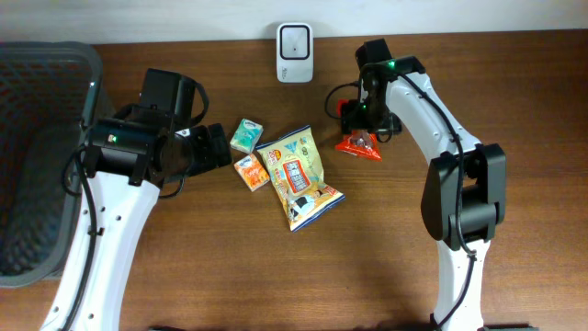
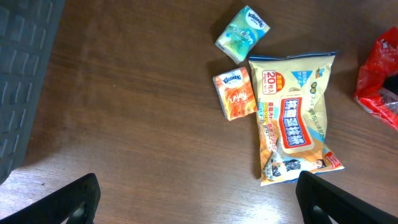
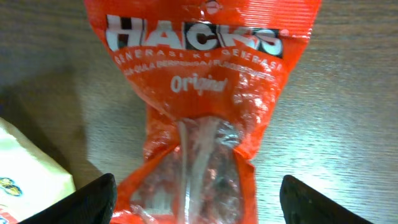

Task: Scan the item barcode
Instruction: 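Lift the red bag and hold it up to the scanner face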

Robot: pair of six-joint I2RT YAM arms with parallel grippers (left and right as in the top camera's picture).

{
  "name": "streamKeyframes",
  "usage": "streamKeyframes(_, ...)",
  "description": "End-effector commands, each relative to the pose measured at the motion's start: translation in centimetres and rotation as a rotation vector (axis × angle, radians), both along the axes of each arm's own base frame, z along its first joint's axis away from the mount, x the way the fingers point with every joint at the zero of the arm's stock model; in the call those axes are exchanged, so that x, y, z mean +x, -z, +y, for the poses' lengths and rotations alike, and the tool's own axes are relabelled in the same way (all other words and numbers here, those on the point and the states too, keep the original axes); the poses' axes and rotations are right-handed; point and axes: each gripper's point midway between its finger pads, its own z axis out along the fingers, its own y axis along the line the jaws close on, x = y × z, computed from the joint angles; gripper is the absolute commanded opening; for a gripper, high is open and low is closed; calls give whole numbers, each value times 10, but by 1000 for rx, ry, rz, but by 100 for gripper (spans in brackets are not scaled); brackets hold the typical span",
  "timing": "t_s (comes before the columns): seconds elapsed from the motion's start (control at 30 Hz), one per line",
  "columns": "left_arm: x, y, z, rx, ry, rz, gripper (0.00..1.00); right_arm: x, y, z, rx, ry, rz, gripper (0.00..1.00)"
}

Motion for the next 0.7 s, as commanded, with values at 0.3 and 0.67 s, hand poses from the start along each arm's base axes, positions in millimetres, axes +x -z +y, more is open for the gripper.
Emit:
streamKeyframes(0.3,1,1,0,-1,-12,2,99,1,58,3,31,52,13,60)
streamKeyframes(0.67,1,1,0,-1,-12,2,99,43,16,13,65,29,-143,4)
